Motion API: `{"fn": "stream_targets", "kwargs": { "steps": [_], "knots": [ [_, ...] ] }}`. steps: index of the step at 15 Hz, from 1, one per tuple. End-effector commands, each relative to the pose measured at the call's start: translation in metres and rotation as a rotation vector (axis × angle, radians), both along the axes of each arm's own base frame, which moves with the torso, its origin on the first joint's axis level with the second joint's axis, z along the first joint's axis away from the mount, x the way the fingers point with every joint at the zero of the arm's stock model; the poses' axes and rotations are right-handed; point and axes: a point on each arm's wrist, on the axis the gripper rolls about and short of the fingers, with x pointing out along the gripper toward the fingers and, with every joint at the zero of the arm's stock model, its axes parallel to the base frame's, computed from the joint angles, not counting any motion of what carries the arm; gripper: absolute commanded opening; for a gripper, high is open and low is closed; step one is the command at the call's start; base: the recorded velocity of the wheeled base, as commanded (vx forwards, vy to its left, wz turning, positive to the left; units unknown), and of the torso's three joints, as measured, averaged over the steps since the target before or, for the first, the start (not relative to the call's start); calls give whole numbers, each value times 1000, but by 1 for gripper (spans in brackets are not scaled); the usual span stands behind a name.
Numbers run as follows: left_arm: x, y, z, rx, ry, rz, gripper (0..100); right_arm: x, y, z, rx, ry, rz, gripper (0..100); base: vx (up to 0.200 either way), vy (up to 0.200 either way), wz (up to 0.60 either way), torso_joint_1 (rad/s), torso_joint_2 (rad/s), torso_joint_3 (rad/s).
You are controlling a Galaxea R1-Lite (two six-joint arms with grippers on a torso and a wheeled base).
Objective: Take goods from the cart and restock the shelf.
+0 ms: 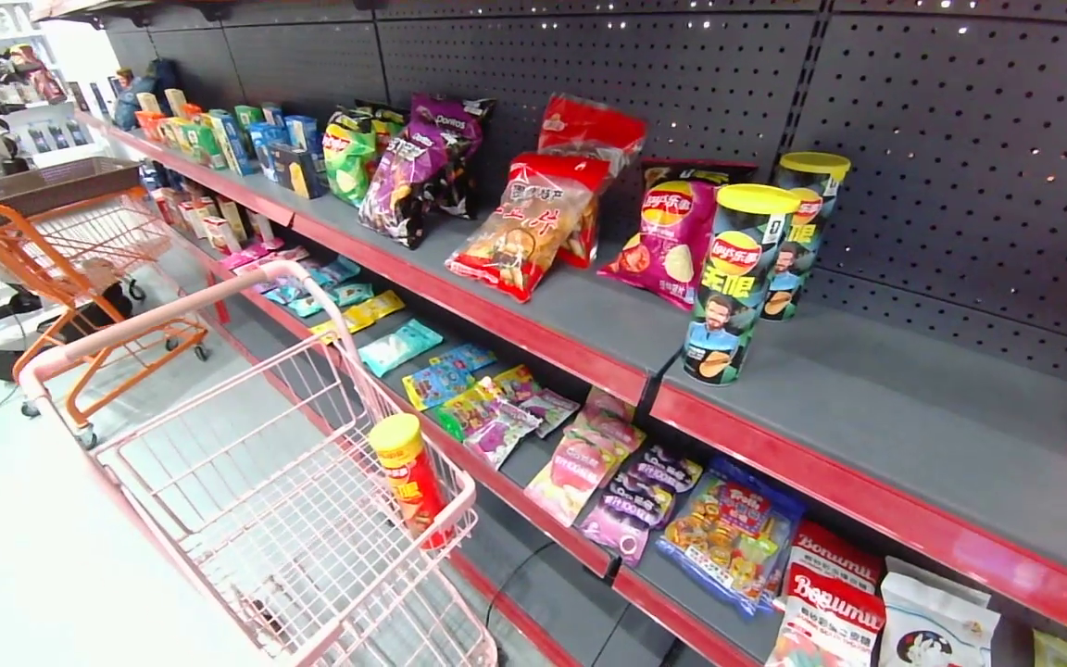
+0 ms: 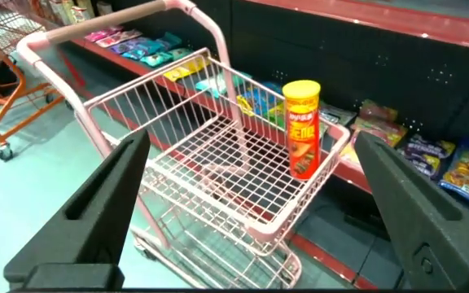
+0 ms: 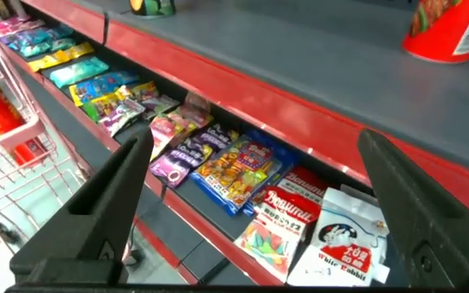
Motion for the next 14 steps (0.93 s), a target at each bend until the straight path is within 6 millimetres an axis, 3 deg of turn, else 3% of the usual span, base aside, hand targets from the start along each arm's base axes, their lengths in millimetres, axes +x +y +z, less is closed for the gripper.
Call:
{"fn": "stream_targets", "kwargs": {
  "steps": [1, 10, 14],
  "knots": [
    [0, 0, 0, 0, 1, 0, 100, 0, 0, 0, -1, 1, 0, 100, 0, 0, -600, -154, 364, 227],
    [0, 0, 0, -2, 1, 0, 100, 0, 0, 0, -1, 2, 0, 100, 0, 0, 0, -170, 449, 274],
    [0, 0, 0, -2, 1, 0, 100, 0, 0, 0, -1, 2, 0, 100, 0, 0, 0, -45, 132, 91]
  ]
}}
